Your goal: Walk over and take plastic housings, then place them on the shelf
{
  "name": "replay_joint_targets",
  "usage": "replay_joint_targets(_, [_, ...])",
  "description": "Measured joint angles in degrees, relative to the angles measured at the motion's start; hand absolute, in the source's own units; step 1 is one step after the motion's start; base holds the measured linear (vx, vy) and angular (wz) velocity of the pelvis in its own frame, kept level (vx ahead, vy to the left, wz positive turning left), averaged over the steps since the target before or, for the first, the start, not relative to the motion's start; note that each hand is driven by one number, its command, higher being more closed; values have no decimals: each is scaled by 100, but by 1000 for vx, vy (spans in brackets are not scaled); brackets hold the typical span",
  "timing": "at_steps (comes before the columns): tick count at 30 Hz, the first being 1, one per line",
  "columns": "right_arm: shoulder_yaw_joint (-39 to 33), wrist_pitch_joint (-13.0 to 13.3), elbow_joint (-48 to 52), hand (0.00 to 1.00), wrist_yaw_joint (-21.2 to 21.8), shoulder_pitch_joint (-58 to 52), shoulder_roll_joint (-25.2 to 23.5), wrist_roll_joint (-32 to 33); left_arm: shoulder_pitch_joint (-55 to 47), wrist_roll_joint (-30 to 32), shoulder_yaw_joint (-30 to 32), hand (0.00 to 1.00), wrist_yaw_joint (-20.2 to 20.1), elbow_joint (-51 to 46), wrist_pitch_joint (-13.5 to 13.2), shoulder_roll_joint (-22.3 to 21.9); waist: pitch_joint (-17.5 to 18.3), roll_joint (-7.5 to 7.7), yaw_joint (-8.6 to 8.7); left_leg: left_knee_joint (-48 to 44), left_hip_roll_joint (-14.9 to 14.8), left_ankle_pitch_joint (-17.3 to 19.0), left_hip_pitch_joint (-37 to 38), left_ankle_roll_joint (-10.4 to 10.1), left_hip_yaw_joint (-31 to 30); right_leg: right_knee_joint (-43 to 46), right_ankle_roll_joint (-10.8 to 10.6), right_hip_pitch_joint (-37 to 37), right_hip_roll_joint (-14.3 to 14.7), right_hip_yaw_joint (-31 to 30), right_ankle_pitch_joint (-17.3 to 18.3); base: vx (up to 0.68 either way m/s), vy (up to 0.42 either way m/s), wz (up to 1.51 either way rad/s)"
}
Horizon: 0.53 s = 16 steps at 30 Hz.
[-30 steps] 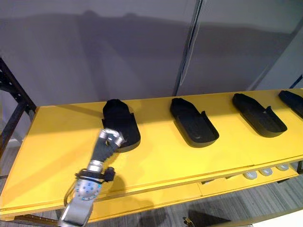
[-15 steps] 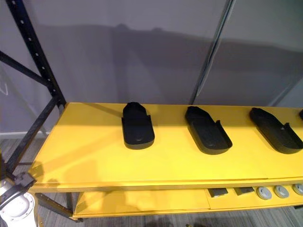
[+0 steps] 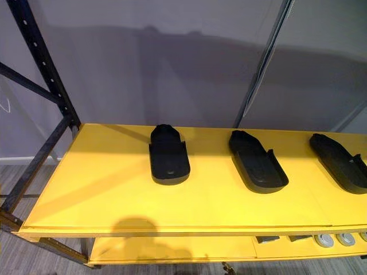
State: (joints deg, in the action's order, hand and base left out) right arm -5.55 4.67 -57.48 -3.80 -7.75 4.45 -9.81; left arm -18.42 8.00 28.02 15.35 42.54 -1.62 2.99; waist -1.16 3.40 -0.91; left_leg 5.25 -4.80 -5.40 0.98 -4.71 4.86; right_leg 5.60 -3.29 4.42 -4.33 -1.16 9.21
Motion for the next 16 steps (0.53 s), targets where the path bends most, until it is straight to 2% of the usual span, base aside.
replay_joint_targets(1, [1,0,-13,0,0,15,5,2,14,-31,-104,0,-223,178,1,3,-26,-8,1,-1,-1,10,41,-7,-1,-8,7,57,1,0,4,62,-10,2])
replay_joint_targets(5, [8,-1,-184,0,10,156,51,31,163,-133,-452,0,-640,467,-62,47,-91,-80,14,0,-10,42,73,-21,2,-13,22,90,9,-4,31,9,-2,0])
replay_joint_targets(9, [26,-1,-191,0,42,289,87,32,317,-123,-746,0,-758,613,-150,91,-182,-150,20,0,-9,85,96,-14,82,-20,18,73,6,-83,35,5,4,-12])
replay_joint_targets(16, [18,-9,-191,0,42,370,99,43,550,-115,-1190,0,-921,824,-218,191,-266,-136,71,-4,34,173,111,-21,184,-98,7,65,-41,-158,42,8,5,-6])
